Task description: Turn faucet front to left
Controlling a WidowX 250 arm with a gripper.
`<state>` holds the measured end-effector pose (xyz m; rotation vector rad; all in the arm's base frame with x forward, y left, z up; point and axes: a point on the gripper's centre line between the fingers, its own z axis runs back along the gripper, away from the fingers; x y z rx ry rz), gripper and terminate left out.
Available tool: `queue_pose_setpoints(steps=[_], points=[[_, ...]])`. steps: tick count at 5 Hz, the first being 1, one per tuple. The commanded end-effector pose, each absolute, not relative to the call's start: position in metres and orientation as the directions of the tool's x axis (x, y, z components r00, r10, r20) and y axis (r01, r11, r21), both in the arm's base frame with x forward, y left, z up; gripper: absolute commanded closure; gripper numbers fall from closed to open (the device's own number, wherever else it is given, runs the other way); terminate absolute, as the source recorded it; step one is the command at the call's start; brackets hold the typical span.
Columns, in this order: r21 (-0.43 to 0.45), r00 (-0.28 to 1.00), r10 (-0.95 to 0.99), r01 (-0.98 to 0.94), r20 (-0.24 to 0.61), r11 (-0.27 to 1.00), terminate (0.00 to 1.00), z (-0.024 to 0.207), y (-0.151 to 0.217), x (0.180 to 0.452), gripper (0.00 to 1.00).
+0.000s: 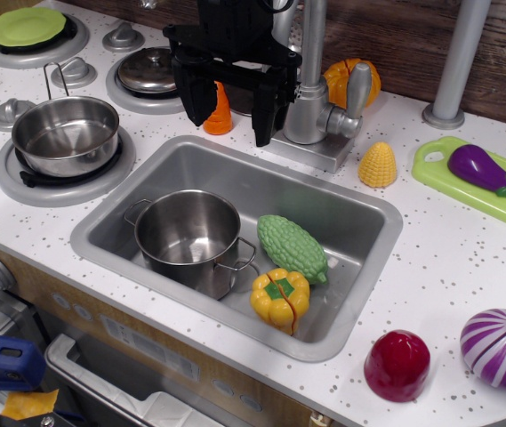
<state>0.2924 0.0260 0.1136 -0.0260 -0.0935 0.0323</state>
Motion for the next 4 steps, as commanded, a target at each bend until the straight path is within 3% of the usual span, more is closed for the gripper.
queue_pose_setpoints(steps=[1,4], points=[[-0.027,0.995,0.033,-0.031,0.093,0.999,0.0,0.114,0.026,0.292,0.0],[0.009,0.926,0.062,-0.07,0.372,0.998,0.0,0.125,0.023,0.327,0.0]])
